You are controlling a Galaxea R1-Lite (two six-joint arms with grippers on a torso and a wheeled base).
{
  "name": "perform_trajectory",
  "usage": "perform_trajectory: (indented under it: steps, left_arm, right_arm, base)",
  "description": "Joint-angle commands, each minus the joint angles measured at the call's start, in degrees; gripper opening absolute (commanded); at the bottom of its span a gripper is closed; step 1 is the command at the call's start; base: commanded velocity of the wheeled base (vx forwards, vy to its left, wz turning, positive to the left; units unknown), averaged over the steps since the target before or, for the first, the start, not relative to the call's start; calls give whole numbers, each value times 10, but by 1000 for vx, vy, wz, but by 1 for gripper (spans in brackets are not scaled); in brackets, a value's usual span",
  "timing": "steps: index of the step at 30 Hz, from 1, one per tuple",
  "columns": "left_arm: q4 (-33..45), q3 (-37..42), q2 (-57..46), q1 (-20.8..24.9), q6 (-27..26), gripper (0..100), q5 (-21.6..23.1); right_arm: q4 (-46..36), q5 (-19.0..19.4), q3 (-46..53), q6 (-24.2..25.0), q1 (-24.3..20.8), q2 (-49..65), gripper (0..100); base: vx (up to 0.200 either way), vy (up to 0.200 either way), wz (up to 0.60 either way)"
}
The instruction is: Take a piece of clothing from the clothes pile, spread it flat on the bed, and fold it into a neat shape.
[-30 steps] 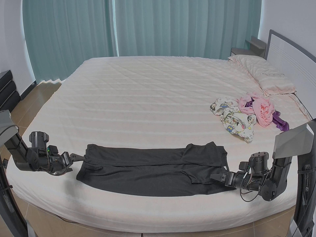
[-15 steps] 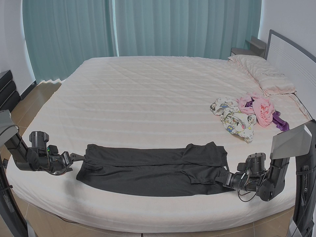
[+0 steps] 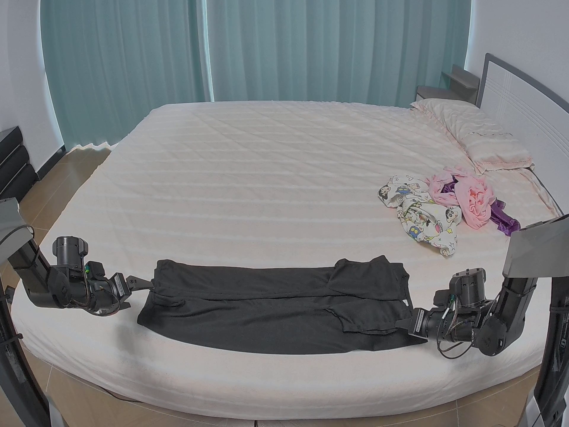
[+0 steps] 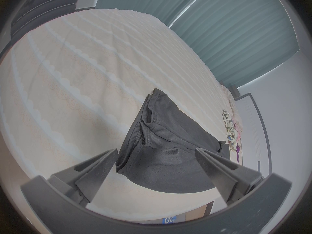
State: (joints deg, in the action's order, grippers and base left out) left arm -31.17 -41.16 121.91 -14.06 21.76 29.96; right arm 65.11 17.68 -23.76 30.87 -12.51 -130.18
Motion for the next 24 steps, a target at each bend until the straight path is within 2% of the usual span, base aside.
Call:
perform_trajectory:
  steps: [1,6,14,15,24]
  left_arm:
    - [0,-1,1,-1,-1,100,0]
    - [0,-1,1,-1,-1,100,0]
    - [0,-2,3,-1,-1,100,-1]
    - [0,-1,3,-1,-1,100,-1]
    - [0,-1,4,-1,-2,100,-3]
  right_arm:
    - [-9,1,1,-2,1,26,0]
    - [-57,1,-1,-43,7,23,0]
    - [-76,2,0,-61,7,18,0]
    - [-77,2,1,-63,7,15,100]
    - [-77,1,-7,-72,10,14,100]
  base:
    - [0,0,0]
    - [0,0,0]
    - [0,0,0]
    - [0,0,0]
    - [0,0,0]
